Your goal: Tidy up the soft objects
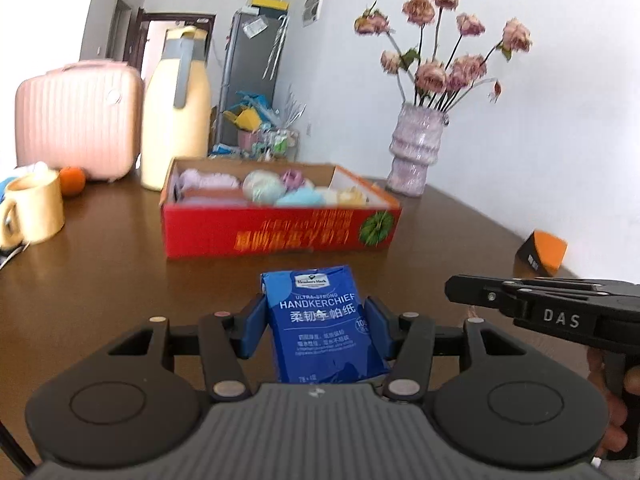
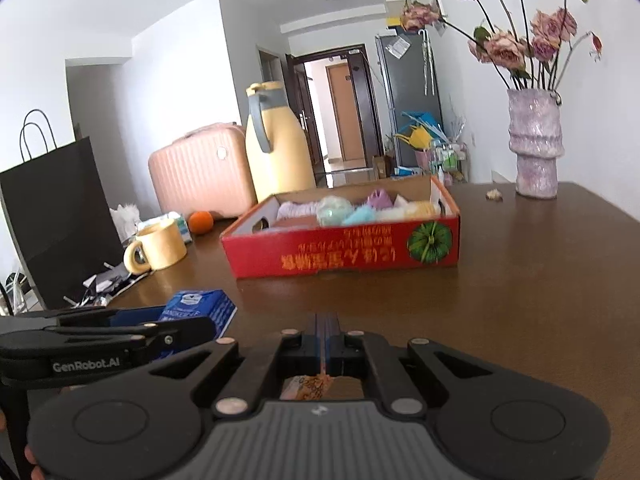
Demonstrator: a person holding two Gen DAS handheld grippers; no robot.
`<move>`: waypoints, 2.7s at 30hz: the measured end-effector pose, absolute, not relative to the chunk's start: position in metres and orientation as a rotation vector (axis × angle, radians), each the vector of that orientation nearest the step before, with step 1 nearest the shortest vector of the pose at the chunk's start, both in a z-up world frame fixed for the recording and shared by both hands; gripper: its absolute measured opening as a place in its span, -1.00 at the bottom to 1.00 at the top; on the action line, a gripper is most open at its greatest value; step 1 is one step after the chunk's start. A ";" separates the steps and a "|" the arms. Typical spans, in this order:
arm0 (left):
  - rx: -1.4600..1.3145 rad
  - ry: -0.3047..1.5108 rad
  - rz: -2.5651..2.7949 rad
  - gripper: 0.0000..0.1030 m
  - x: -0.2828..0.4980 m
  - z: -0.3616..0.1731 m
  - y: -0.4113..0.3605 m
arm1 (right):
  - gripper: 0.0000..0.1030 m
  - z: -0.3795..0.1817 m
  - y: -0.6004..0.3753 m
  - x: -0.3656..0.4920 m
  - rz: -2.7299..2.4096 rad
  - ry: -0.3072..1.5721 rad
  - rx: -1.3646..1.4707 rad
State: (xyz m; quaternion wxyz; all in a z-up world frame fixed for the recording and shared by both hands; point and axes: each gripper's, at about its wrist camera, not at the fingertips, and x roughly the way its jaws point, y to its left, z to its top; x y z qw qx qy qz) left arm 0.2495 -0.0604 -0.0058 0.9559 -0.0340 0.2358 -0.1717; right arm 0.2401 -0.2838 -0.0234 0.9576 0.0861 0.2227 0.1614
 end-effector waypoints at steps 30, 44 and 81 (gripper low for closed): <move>-0.069 0.705 -0.318 0.45 0.552 -0.006 -0.078 | -0.27 -0.032 -0.290 0.538 0.240 0.530 0.278; -0.047 0.515 -0.225 0.77 0.462 0.066 -0.051 | 0.31 0.054 -0.305 0.442 0.197 0.447 0.108; -0.001 0.126 -0.099 1.00 0.089 0.021 -0.001 | 1.00 -0.013 -0.281 0.097 0.176 0.257 0.066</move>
